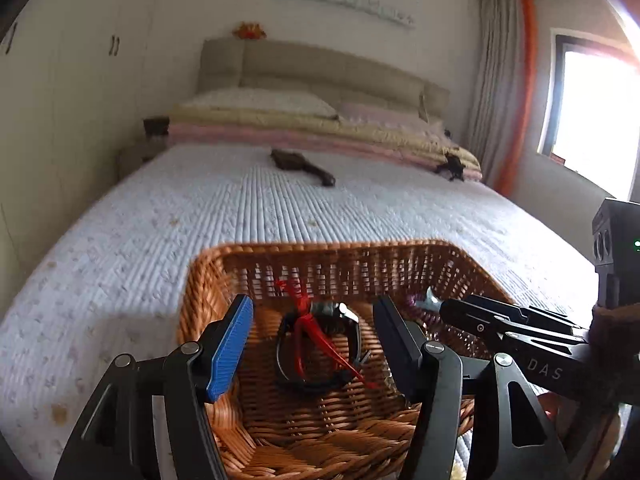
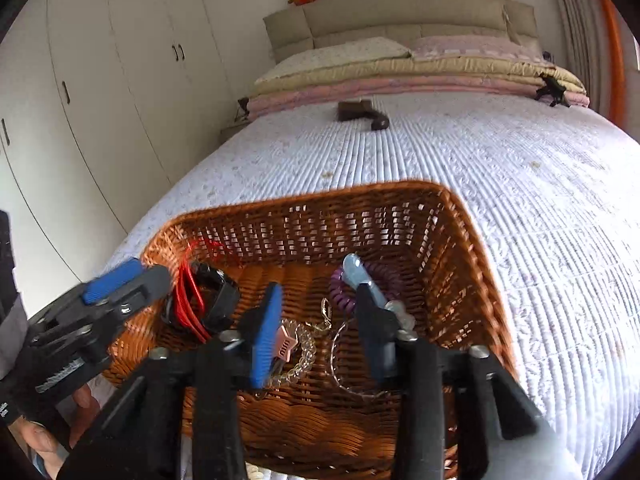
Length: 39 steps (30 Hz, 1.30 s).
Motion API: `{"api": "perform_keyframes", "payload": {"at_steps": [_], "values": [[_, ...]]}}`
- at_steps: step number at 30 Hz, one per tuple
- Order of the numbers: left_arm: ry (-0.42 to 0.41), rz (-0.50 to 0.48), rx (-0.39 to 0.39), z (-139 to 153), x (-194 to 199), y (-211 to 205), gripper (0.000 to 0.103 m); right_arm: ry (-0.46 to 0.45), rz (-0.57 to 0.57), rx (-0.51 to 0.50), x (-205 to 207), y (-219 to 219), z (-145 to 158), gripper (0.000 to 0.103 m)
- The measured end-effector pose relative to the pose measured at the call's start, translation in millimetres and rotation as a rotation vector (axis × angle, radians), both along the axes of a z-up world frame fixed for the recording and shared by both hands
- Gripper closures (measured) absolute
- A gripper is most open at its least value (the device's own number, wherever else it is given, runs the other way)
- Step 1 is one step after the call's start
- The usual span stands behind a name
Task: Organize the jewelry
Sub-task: 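Carry the red string and gold ring into the basket and open both tools, then move both open tools back toward the remaining jewelry on the bed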
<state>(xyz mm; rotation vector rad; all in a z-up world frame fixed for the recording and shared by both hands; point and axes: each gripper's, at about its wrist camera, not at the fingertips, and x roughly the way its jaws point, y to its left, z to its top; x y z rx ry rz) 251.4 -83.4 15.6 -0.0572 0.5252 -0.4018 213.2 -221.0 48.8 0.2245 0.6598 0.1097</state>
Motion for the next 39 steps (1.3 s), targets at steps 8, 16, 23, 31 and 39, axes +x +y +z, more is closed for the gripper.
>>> {"api": "perform_keyframes", "payload": {"at_steps": [8, 16, 23, 31, 39], "values": [[-0.054, 0.026, -0.035, 21, -24, 12, 0.039, -0.066, -0.040, 0.012, -22, -6, 21, 0.061], [-0.067, -0.011, -0.082, 43, -92, 36, 0.039, -0.133, -0.018, 0.001, -98, 4, 55, 0.061], [-0.030, -0.033, -0.073, 26, -155, 58, 0.039, -0.085, 0.044, -0.024, -160, 20, 39, 0.061], [0.084, -0.051, -0.137, -23, -158, 66, 0.041, 0.017, 0.036, -0.009, -175, 24, -9, 0.061], [0.116, -0.081, -0.134, -35, -154, 60, 0.041, 0.067, 0.062, -0.023, -167, 28, -26, 0.061]]}}
